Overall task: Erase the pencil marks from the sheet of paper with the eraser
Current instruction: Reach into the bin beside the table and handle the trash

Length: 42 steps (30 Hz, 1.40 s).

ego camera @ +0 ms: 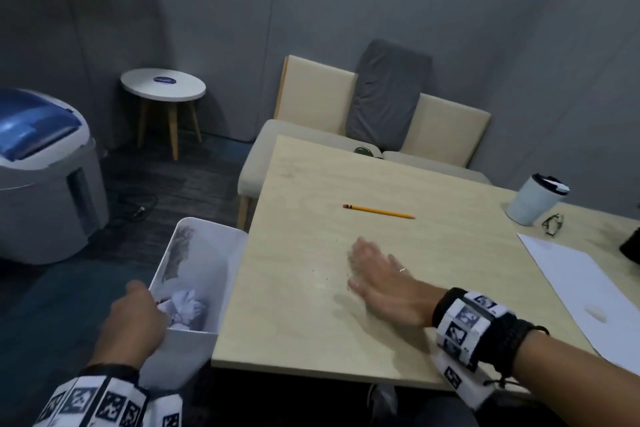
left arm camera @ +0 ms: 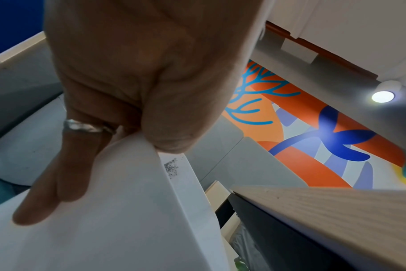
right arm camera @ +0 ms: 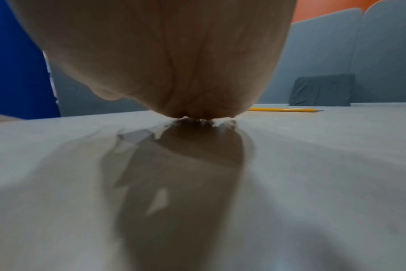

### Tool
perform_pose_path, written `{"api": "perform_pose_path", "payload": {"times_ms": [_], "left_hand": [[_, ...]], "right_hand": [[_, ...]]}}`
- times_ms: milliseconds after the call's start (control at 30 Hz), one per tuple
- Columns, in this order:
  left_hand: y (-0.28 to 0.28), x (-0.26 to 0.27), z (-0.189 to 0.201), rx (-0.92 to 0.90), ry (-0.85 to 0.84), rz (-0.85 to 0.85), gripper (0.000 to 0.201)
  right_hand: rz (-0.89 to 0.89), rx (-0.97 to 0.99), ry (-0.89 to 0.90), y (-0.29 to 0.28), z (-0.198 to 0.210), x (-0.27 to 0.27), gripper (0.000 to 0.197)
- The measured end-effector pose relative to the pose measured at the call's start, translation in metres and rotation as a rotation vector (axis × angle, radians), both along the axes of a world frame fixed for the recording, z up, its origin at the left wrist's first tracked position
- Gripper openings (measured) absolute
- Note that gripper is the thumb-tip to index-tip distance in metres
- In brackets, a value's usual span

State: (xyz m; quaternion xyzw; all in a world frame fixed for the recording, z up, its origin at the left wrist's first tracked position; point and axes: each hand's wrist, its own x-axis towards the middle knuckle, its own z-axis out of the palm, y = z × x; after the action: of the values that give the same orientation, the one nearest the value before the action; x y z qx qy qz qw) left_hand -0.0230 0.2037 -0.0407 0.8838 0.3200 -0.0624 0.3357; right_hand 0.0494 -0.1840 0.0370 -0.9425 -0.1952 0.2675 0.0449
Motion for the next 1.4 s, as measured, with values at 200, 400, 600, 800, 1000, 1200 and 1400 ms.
{"api": "perform_pose_path", "payload": {"times_ms": [200,400,600,800,1000,1200,1400], "left_hand": [[0.001,0.005,-0.006,-0.016,0.020,-0.005,0.016],[-0.002,0.009,-0.005,-0.057,0.007,-0.022,0.010],[-0.007,0.013,-0.005,-0.052,0.006,-0.037,0.009],[-0.009,0.018,-0.006,-0.043,0.066,-0.045,0.018],[-0.012,0.016,0.003,-0.081,0.055,-0.053,0.021],[-0.009,0.012,0.001,-0.084,0.034,-0.038,0.024],[-0.007,0.017,-0.005,-0.090,0.024,-0.040,0.024]], "right_hand": [[-0.294,-0.155,-0.084,-0.030,-0.002,0.057,0.102],[0.061,-0.032,0.016,0.012,0.003,0.039,0.086],[-0.140,-0.185,-0.064,0.013,-0.002,0.070,0.096],[0.086,-0.042,0.011,0.050,0.006,0.050,0.084],[0.170,-0.126,-0.020,0.054,-0.003,0.044,0.087],[-0.064,0.046,-0.040,0.011,0.011,0.013,0.097],[-0.362,-0.186,-0.038,-0.030,-0.012,-0.031,0.126]]}}
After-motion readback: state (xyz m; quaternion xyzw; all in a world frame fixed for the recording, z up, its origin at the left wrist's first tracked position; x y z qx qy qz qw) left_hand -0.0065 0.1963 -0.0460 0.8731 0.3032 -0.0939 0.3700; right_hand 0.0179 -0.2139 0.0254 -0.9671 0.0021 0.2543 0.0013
